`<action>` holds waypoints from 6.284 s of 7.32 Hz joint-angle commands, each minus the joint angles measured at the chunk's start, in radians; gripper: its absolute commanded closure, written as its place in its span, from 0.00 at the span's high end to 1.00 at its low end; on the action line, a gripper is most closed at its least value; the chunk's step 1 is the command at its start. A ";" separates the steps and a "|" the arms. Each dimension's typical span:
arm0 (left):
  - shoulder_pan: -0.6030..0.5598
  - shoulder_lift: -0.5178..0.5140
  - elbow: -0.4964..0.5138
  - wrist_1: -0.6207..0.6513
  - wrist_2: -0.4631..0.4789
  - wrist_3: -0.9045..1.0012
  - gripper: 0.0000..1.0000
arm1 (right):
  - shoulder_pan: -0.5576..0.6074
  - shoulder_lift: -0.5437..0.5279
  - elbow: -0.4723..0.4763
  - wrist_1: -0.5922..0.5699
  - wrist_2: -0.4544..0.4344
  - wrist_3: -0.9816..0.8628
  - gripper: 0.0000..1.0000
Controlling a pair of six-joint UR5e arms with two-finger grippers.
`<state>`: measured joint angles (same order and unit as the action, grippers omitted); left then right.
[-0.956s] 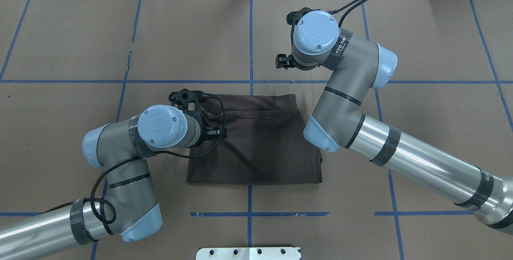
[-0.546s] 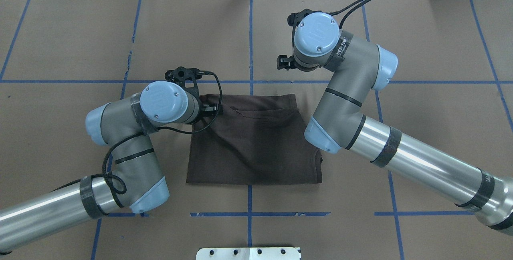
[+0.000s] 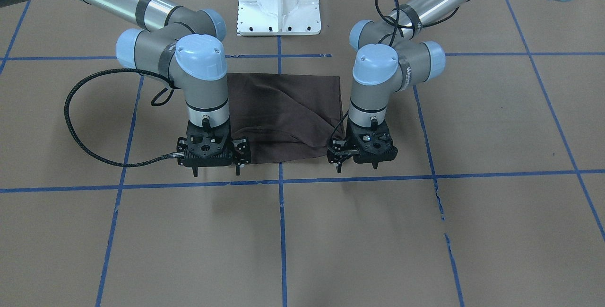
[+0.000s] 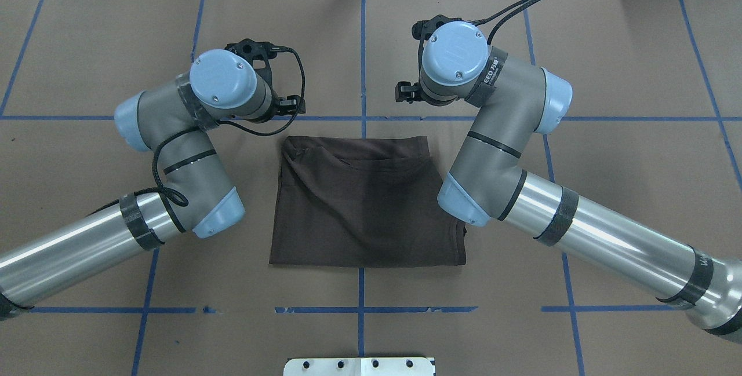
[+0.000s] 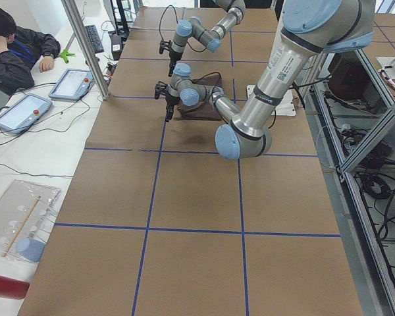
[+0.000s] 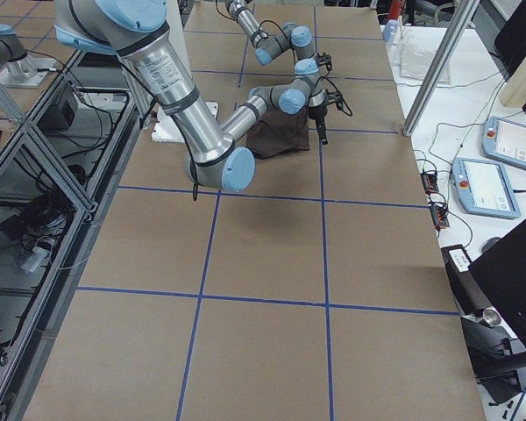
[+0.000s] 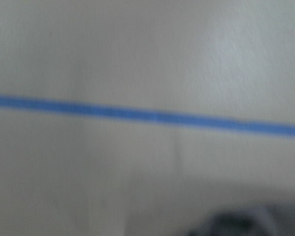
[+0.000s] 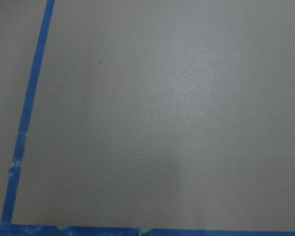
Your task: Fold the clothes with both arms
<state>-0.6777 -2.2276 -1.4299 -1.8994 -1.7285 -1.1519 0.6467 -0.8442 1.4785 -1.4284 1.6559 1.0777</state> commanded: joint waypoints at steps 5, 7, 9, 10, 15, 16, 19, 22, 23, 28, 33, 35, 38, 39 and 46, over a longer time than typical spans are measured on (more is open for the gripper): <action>-0.082 0.100 -0.135 -0.004 -0.123 0.179 1.00 | -0.236 -0.038 0.095 0.005 -0.287 0.245 0.66; -0.082 0.102 -0.133 -0.004 -0.123 0.175 1.00 | -0.251 -0.084 0.135 0.002 -0.297 0.219 0.62; -0.082 0.105 -0.133 -0.004 -0.123 0.173 1.00 | -0.254 -0.099 0.134 0.002 -0.312 0.191 0.61; -0.082 0.105 -0.133 -0.004 -0.123 0.173 1.00 | -0.254 -0.102 0.132 0.002 -0.314 0.189 0.61; -0.080 0.105 -0.133 -0.004 -0.121 0.173 1.00 | -0.256 -0.107 0.124 0.003 -0.323 0.191 0.00; -0.080 0.105 -0.133 -0.004 -0.121 0.173 1.00 | -0.251 -0.107 0.121 0.003 -0.332 0.191 0.00; -0.080 0.105 -0.130 -0.015 -0.121 0.173 1.00 | -0.216 -0.107 0.097 0.002 -0.332 0.186 0.00; -0.080 0.105 -0.127 -0.017 -0.121 0.173 1.00 | -0.213 -0.102 0.086 0.003 -0.331 0.185 0.18; -0.080 0.105 -0.127 -0.018 -0.121 0.173 1.00 | -0.213 -0.099 0.079 0.005 -0.332 0.160 0.99; 0.022 0.080 -0.132 -0.015 -0.118 -0.040 1.00 | -0.006 -0.073 0.115 0.005 0.030 -0.004 1.00; 0.099 0.072 -0.093 -0.003 -0.028 -0.077 1.00 | -0.006 -0.087 0.131 0.003 0.022 -0.002 1.00; 0.099 0.077 -0.067 -0.004 -0.026 -0.071 1.00 | -0.006 -0.091 0.132 0.003 0.022 -0.002 1.00; 0.095 0.079 -0.060 -0.003 0.003 -0.068 1.00 | -0.006 -0.093 0.134 0.003 0.022 -0.002 1.00; 0.092 0.079 -0.060 -0.003 0.003 -0.066 1.00 | -0.007 -0.095 0.134 0.003 0.022 -0.002 1.00; -0.012 0.277 -0.367 0.049 -0.069 0.138 1.00 | 0.172 -0.255 0.389 -0.192 0.224 -0.254 1.00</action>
<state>-0.6569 -2.0437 -1.7048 -1.8571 -1.7583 -1.0588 0.7463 -1.0394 1.7792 -1.5382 1.8242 0.9608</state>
